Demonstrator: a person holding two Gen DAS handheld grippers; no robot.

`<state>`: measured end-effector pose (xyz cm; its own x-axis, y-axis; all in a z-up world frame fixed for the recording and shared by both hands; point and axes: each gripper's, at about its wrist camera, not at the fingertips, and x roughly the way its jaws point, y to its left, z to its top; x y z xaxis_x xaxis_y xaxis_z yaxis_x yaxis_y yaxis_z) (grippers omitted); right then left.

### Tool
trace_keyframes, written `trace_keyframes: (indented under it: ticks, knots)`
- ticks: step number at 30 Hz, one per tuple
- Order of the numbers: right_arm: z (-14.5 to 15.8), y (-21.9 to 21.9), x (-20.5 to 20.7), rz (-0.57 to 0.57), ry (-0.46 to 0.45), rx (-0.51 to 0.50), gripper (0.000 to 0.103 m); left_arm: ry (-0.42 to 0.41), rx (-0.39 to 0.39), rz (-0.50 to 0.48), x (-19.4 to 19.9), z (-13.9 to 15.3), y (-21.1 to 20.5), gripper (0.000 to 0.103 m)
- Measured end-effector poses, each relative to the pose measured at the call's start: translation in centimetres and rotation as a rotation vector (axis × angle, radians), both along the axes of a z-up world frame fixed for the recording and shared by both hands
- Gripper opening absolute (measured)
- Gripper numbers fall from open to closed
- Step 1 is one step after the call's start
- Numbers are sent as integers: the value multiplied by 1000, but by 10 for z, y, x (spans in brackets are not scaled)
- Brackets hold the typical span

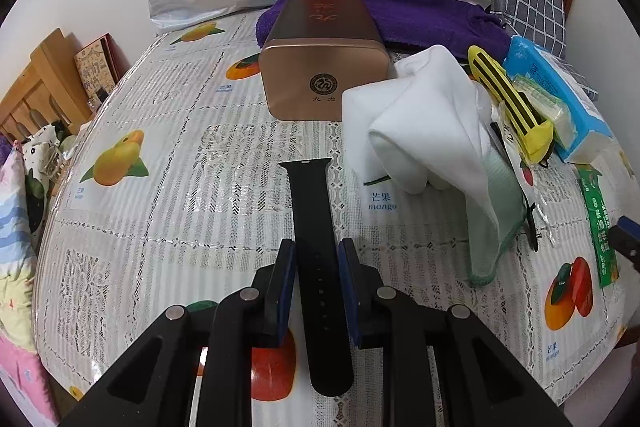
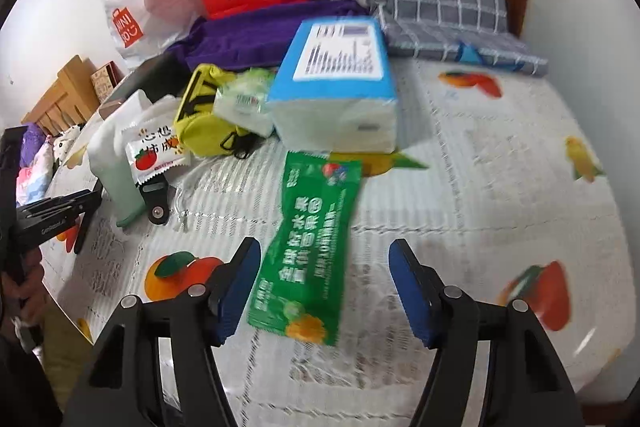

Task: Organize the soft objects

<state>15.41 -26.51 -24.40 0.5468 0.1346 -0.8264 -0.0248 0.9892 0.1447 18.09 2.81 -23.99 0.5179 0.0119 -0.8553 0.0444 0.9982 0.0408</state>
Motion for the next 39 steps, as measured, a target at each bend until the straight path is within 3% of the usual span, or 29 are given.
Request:
trace_keyframes:
  ticks: [2, 5, 6, 9, 13, 20, 39]
  knots:
    - [-10, 7, 6, -7, 11, -10, 66, -3, 4, 1, -1, 0, -1, 22]
    - [-20, 26, 9, -30, -39, -142, 67, -6, -1, 5, -2, 0, 0, 21]
    - [-21, 30, 8, -19, -58, -156, 63, -8, -10, 8, -2, 0, 2, 21]
    - [-17, 35, 8, 30, -53, -149, 30, -9, -25, 3, -3, 0, 4, 20]
    - [-13, 28, 7, 31, -41, -126, 20, 15, -106, 18, -5, 2, 16, 20]
    - [7, 12, 1, -1, -66, -65, 19, 9, -125, 42, -9, 14, 26, 20]
    - [66, -2, -4, -28, -142, -59, 19, -98, -128, 28, -7, 76, 26, 20]
